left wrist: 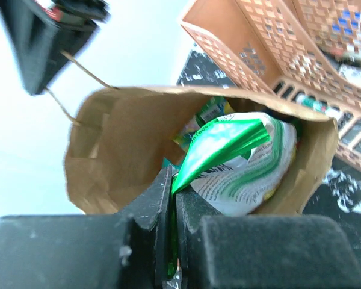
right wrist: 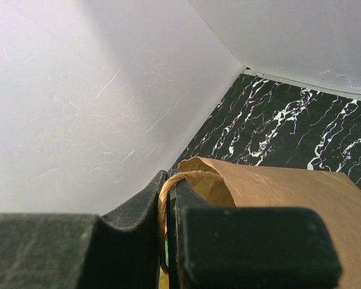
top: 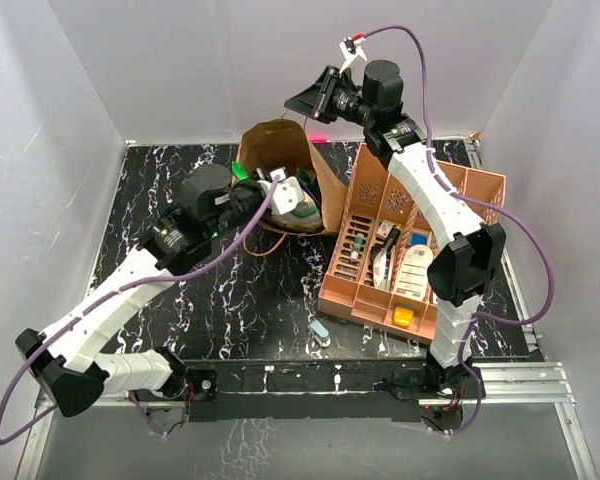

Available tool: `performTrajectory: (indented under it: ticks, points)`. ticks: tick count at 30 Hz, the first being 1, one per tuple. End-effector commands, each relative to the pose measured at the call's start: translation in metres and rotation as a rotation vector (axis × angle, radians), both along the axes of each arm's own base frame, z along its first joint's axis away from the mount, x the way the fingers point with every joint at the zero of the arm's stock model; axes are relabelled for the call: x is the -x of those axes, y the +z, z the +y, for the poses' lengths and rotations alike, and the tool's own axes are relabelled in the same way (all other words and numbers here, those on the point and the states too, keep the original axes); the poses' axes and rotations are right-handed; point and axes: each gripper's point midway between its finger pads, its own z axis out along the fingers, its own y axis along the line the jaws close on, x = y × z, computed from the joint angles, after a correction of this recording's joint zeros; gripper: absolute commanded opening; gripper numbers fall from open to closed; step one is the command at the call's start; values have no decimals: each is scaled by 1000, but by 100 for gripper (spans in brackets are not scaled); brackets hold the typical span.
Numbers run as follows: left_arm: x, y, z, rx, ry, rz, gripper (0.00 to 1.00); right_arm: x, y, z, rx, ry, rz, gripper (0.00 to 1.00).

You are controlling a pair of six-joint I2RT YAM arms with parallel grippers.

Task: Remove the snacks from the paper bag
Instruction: Take out the snack from the paper bag.

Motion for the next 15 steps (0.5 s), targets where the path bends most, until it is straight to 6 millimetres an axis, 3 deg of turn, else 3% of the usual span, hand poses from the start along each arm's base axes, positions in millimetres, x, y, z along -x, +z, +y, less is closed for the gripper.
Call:
performTrajectory:
  ticks: [1, 10, 15]
  points:
    - [11, 101, 7, 272, 13, -175, 0, 5, 30, -3, -43, 12, -99, 7]
    - [21, 182, 30, 423, 77, -253, 0, 8, 22, -4, -39, 12, -88, 7]
    - [27, 237, 60, 555, 180, -306, 0, 11, 24, -6, -34, 12, -95, 7]
